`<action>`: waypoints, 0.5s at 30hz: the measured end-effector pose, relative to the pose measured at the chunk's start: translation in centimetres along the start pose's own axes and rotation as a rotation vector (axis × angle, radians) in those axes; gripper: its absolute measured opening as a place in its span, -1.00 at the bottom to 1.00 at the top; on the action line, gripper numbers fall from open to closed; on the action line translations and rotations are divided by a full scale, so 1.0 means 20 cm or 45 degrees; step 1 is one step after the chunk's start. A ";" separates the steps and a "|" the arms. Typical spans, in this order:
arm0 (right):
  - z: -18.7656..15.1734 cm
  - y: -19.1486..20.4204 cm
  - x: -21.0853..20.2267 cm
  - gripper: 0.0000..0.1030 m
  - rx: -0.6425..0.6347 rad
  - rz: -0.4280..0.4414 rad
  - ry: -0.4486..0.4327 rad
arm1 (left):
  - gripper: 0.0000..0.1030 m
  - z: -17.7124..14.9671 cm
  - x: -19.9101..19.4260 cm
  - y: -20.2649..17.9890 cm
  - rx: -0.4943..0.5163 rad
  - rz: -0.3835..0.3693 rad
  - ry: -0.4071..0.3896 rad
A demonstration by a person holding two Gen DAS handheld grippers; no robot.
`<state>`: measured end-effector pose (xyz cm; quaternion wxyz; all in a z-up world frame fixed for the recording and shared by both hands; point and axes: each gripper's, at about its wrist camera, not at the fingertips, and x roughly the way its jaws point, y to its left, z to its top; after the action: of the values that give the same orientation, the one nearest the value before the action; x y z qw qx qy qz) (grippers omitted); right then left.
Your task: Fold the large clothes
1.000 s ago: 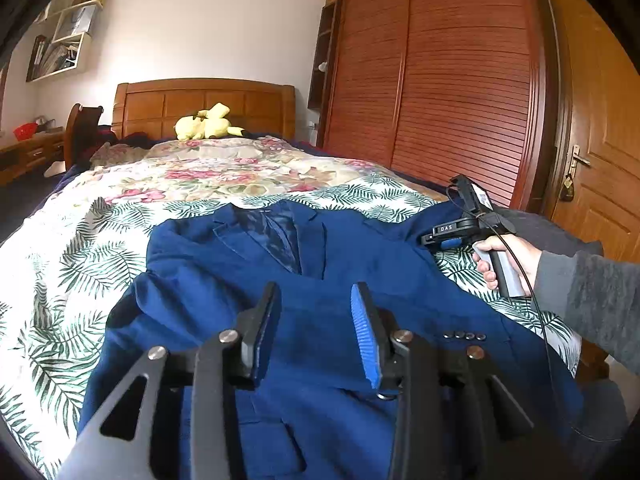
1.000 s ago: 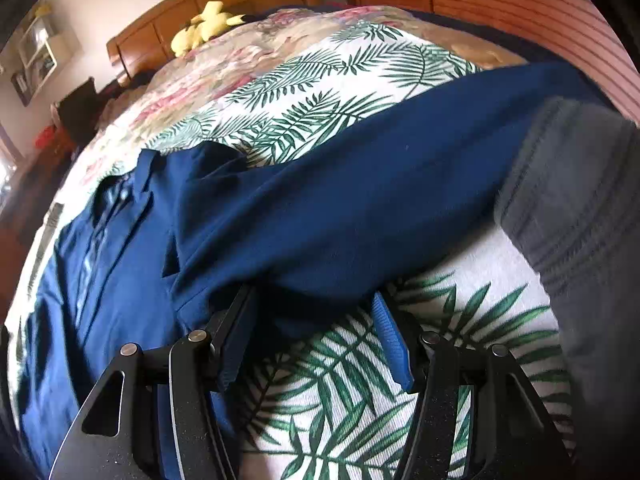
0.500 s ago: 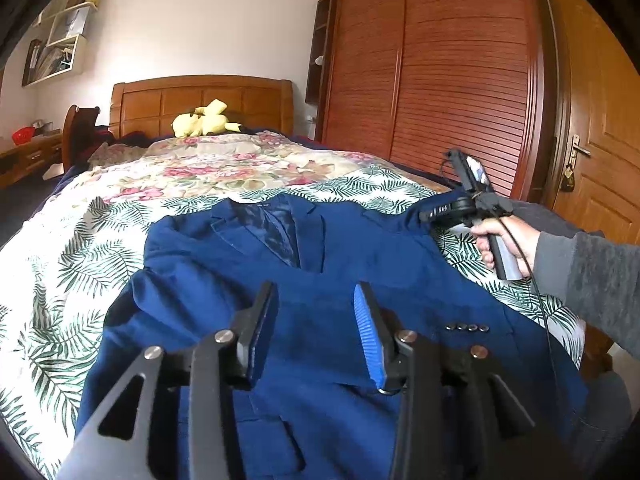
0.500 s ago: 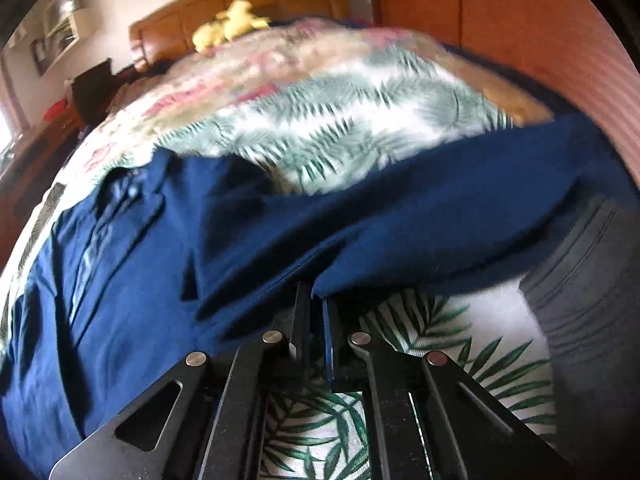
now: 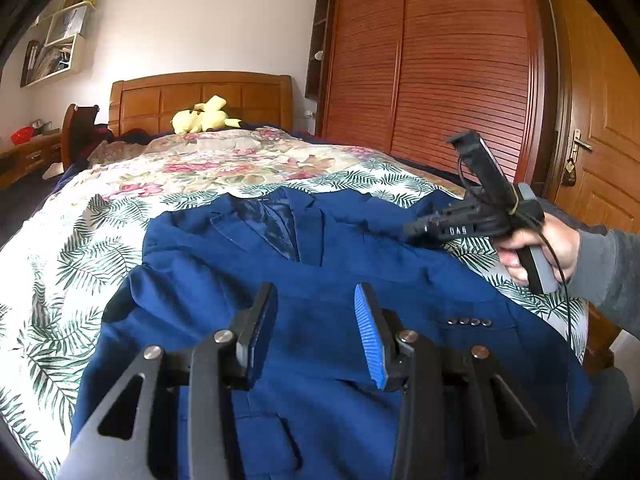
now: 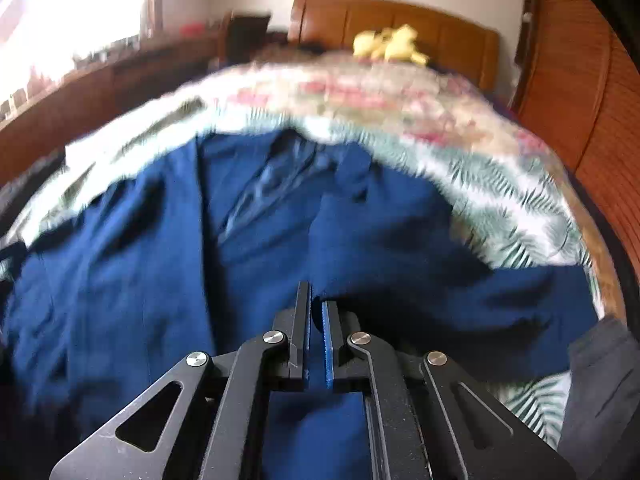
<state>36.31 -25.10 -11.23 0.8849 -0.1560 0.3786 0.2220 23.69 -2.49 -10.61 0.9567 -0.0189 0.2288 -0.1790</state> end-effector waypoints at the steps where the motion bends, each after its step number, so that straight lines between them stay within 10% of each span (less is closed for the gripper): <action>1: -0.02 0.01 0.02 -0.89 -0.001 -0.015 0.028 | -0.25 0.00 0.00 0.00 0.000 0.000 0.001; 8: -0.07 -0.08 -0.09 -0.64 0.106 -0.048 0.008 | -0.25 0.00 0.00 0.01 -0.012 -0.008 0.003; 15: 0.04 -0.17 -0.28 0.13 0.203 -0.081 -0.136 | -0.25 0.00 -0.01 0.01 -0.007 -0.003 0.002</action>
<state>35.08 -29.20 -6.23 0.9201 -0.0851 0.3421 0.1711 23.68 -2.19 -10.55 0.9562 -0.0218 0.2301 -0.1793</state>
